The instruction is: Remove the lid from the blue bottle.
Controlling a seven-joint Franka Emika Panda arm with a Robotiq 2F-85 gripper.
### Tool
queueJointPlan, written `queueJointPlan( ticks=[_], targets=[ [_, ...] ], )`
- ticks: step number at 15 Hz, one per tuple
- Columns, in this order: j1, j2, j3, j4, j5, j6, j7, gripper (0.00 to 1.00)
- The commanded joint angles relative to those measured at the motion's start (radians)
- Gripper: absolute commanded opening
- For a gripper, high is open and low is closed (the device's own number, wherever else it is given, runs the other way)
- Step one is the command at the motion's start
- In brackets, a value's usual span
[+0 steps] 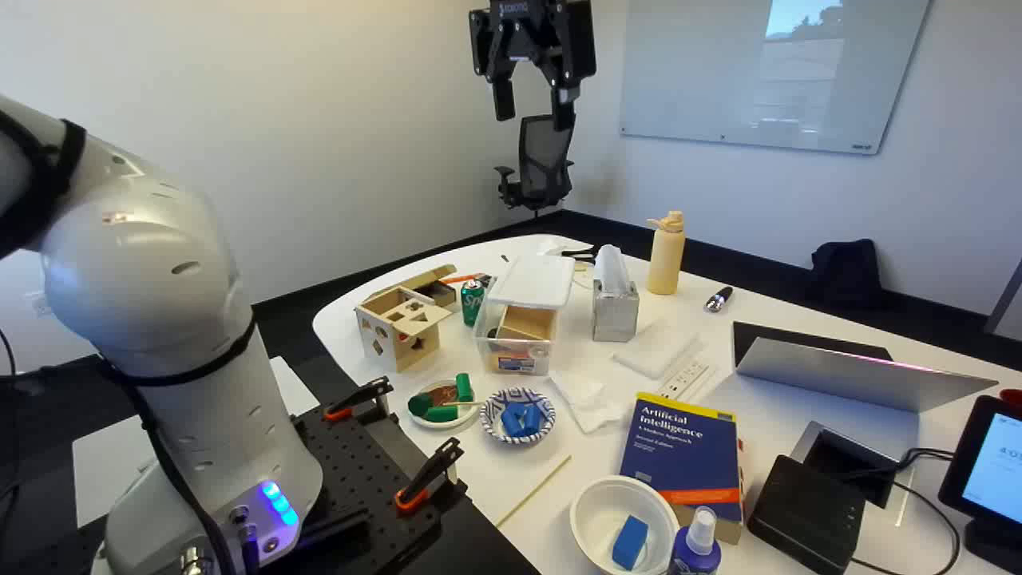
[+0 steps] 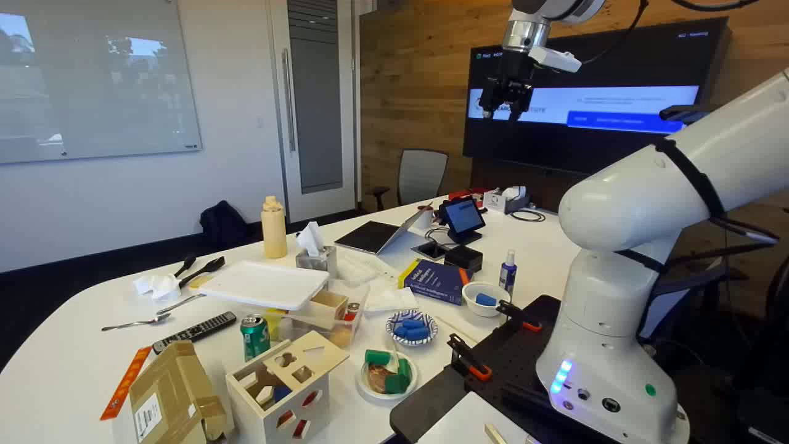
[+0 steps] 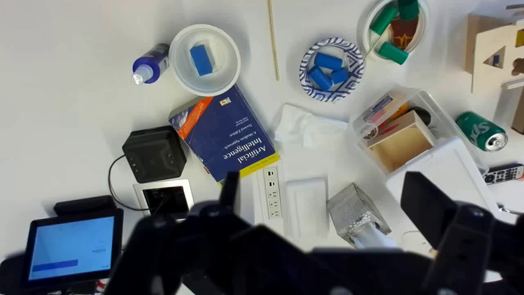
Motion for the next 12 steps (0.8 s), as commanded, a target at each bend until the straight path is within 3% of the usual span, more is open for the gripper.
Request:
queueJointPlan(
  ticks=[1, 5, 12],
  targets=[
    [-0.004, 0.002, 0.002, 0.003, 0.003, -0.003, -0.003, 1.00],
    [-0.005, 0.095, -0.034, -0.007, -0.003, 0.087, -0.010, 1.00],
    [-0.033, 0.514, -0.170, 0.040, 0.044, 0.452, -0.055, 1.00]
  ],
)
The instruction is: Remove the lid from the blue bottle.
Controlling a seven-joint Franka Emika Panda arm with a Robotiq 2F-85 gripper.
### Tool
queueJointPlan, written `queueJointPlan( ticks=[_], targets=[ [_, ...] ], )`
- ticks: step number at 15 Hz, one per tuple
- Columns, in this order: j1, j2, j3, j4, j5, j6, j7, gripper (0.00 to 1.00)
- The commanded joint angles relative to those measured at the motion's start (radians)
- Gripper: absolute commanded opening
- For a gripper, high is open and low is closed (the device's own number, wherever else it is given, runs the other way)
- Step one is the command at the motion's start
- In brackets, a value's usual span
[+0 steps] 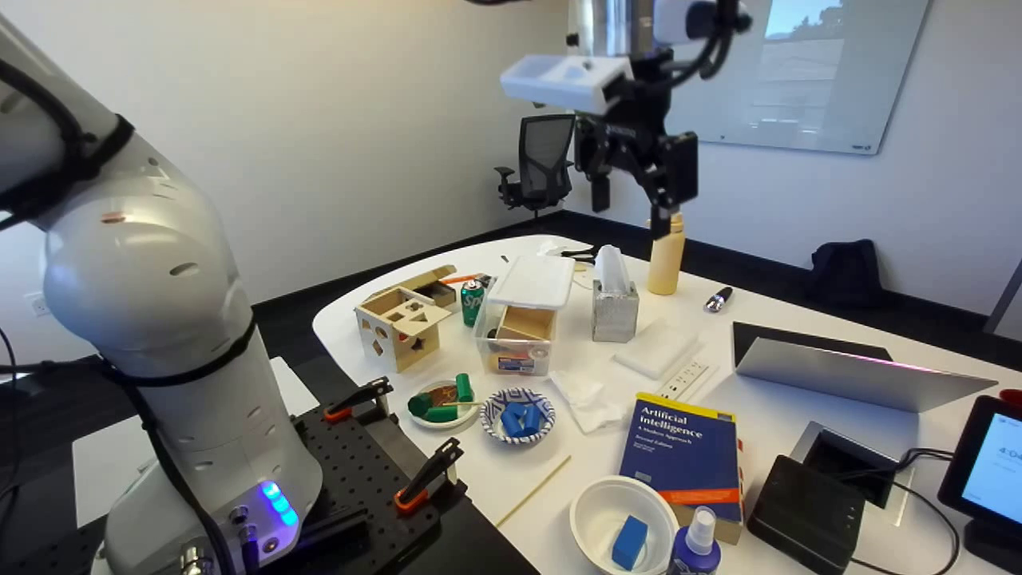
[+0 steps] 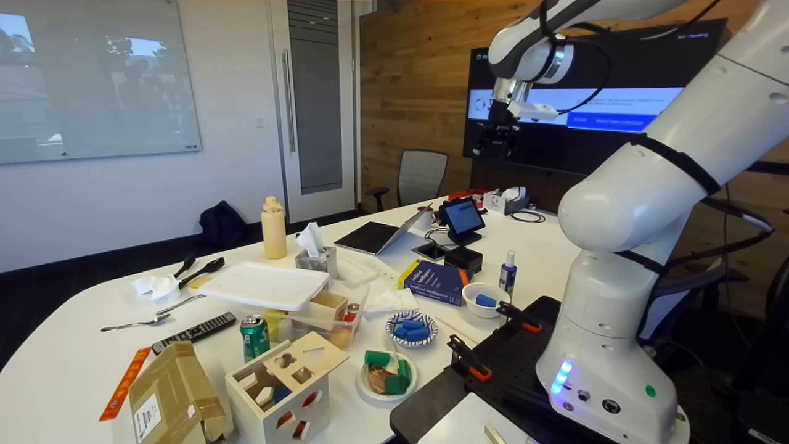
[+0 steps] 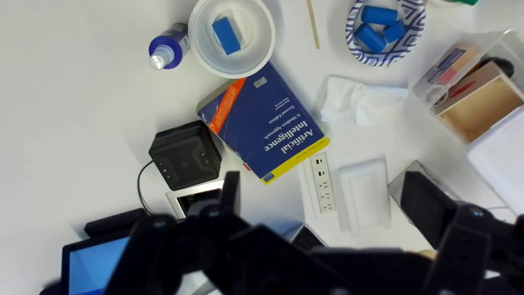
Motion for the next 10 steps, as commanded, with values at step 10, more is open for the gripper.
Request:
queueJointPlan(
  ticks=[10],
  targets=[
    [-0.155, 0.622, 0.013, 0.151, 0.283, 0.332, -0.115, 1.00]
  ],
)
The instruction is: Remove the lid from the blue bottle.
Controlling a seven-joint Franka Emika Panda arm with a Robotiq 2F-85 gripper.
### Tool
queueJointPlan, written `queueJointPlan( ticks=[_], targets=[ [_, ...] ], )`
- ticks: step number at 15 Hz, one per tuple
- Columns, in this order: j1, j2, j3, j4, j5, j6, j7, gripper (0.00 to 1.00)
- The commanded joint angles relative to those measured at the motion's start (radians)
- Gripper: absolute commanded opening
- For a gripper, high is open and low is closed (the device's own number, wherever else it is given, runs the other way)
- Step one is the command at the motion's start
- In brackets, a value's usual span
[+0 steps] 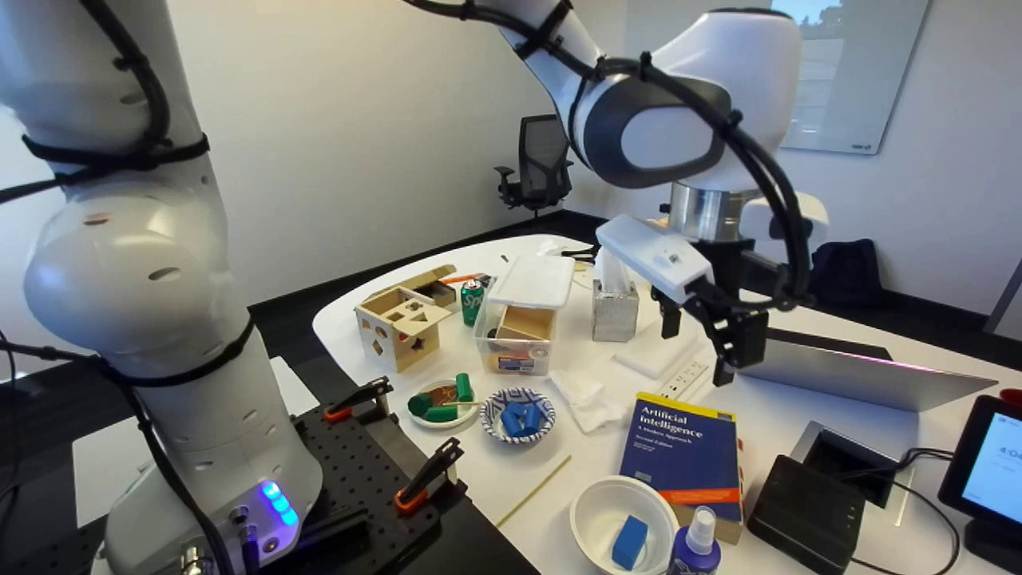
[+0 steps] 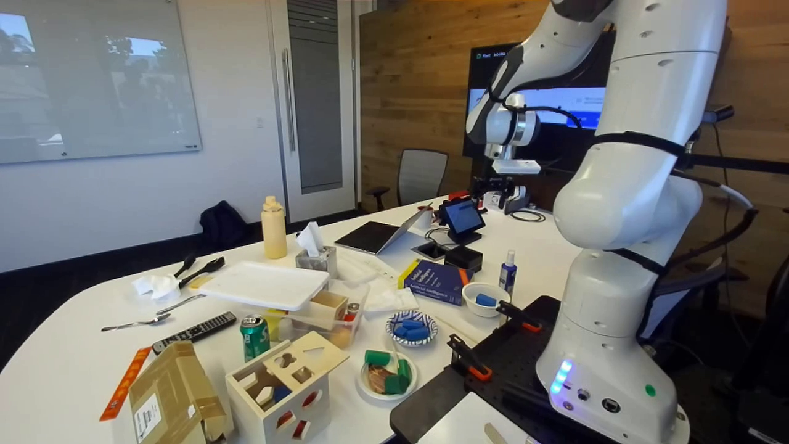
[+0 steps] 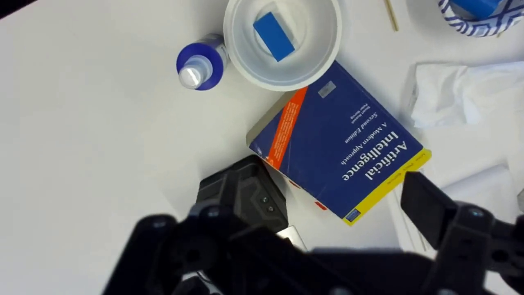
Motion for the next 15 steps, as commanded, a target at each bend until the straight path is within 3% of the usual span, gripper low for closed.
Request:
queueJointPlan(
  ticks=[1, 4, 15],
  targets=[
    [-0.084, 0.105, 0.040, 0.039, 0.080, 0.039, -0.044, 1.00],
    [-0.140, 0.165, 0.061, 0.047, 0.093, 0.024, -0.026, 1.00],
    [-0.238, 0.374, 0.122, 0.127, 0.084, 0.077, 0.020, 1.00]
  ],
)
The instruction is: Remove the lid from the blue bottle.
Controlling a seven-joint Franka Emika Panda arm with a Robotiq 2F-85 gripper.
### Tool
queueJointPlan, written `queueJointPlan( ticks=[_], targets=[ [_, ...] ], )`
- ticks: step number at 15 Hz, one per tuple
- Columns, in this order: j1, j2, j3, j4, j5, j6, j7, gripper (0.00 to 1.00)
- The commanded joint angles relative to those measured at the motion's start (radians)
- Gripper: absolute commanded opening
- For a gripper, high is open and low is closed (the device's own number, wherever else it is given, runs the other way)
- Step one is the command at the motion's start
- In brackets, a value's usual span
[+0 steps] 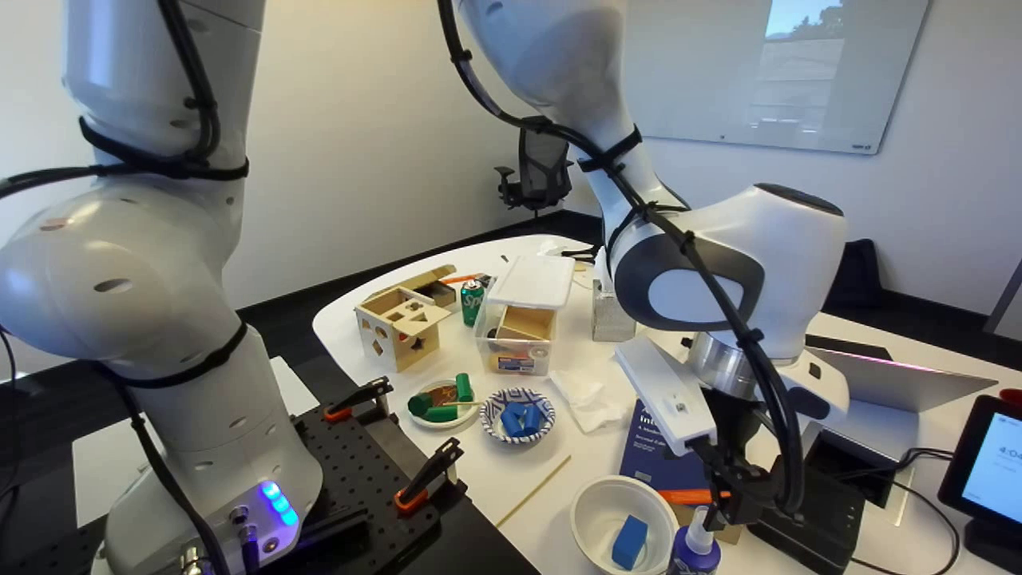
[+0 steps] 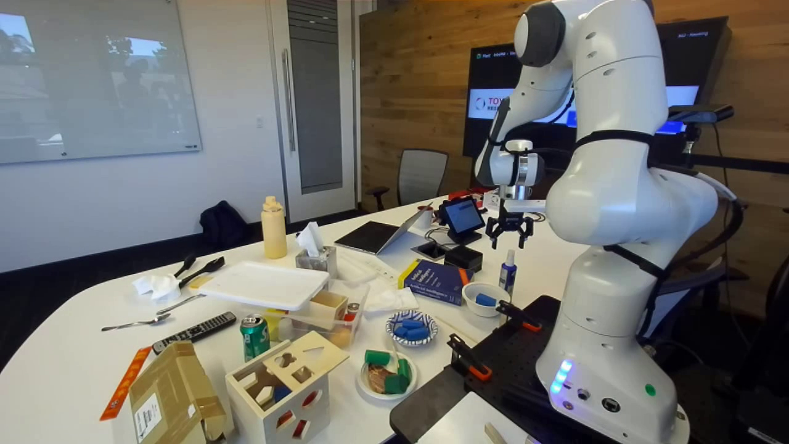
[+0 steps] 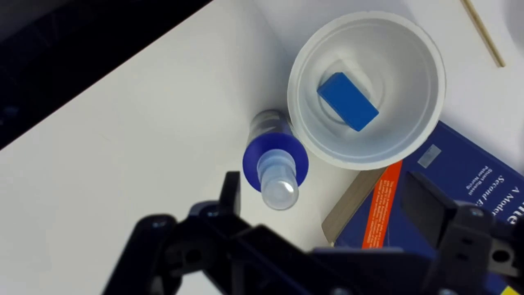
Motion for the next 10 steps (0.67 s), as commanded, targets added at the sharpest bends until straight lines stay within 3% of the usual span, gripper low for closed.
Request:
queueJointPlan(
  ticks=[1, 3, 4, 6, 10],
  targets=[
    [-0.037, 0.064, 0.033, 0.061, 0.009, 0.017, 0.029, 1.00],
    [-0.053, 0.087, 0.044, 0.084, 0.010, 0.013, 0.031, 1.00],
    [-0.056, 0.094, 0.044, 0.092, 0.008, 0.010, 0.039, 0.75],
    [-0.067, 0.107, 0.052, 0.105, 0.006, 0.006, 0.039, 0.66],
    [-0.077, 0.111, 0.052, 0.115, -0.001, 0.000, 0.045, 0.34]
  ],
)
